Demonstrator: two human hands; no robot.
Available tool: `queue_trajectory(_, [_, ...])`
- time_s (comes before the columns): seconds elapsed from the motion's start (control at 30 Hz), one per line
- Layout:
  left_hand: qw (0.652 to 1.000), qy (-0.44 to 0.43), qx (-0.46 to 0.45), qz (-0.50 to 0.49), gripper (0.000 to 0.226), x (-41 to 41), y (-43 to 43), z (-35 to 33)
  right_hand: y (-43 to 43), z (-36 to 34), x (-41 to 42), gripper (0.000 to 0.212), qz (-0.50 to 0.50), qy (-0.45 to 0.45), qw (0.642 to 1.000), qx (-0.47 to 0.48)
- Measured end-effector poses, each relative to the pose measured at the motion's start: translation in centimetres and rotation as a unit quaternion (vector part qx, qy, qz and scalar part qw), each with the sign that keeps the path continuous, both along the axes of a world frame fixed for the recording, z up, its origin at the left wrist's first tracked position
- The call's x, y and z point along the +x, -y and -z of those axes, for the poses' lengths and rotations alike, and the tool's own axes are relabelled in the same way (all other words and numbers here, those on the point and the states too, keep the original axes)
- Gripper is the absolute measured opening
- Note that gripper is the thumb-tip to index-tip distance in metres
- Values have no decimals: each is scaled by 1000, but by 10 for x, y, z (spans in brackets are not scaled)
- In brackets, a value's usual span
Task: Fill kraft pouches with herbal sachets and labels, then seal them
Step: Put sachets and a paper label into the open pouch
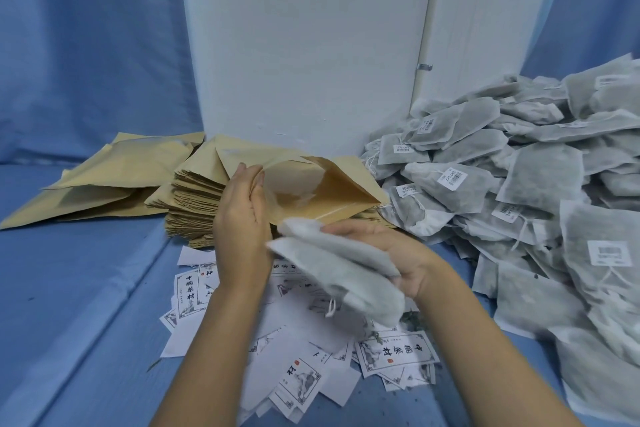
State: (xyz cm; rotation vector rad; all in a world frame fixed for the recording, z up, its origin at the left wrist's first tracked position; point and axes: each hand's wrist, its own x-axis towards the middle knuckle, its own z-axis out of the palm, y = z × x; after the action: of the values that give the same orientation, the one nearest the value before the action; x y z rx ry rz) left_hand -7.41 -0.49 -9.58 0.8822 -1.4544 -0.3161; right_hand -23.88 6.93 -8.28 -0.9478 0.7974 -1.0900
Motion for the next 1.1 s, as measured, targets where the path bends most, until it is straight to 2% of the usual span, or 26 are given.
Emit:
queue_trajectory(0.1, [1000,11,0,8,32,-2,-2,1,2,-7,-2,30,59,96,994,5])
queue_trajectory(0.2, [1000,26,-6,-1,30,-4,-3,3,4,-13,0,41,104,127,986,-17])
queue_trajectory(0.33, [995,85,-41,-10,28,-11,-9,6,9,-17,3,32,136,163,977,-29])
queue_trajectory(0.37, [994,95,-54,-13,28,-13,-11,5,10,-18,4,26,160,139,976,-40])
queue_trajectory(0.43, [989,111,-90,-24,27,-18,-16,4,11,-20,9,24,242,7,968,-65])
queue_trajectory(0.5, [979,140,-143,-36,29,-23,-19,6,14,-17,13,26,310,-127,938,-90])
queue_trajectory(0.6, [966,166,-194,-47,31,-30,-25,10,17,-13,18,21,393,-259,878,-90])
queue_trajectory(0.67, [964,170,-199,-54,30,-33,-27,9,16,-14,21,14,375,-363,849,-80])
queue_trajectory(0.73, [968,163,-180,-64,30,-34,-27,5,15,-15,21,22,323,-445,831,-82])
queue_trajectory(0.77, [972,156,-161,-65,33,-32,-26,3,14,-17,21,27,318,-488,808,-89])
queue_trajectory(0.9, [984,136,-104,-52,40,-26,-26,-1,3,-29,22,33,439,-624,633,-133])
queue_trajectory(0.93, [985,132,-99,-50,41,-26,-26,-1,0,-32,22,34,459,-636,605,-136])
queue_trajectory(1.0, [986,124,-96,-47,41,-27,-27,-2,-3,-35,24,36,470,-633,597,-145])
queue_trajectory(1.07, [985,122,-108,-48,40,-28,-28,-1,-2,-36,25,35,460,-608,627,-160])
queue_trajectory(1.1, [984,123,-120,-51,38,-28,-28,0,0,-36,26,31,446,-589,653,-166])
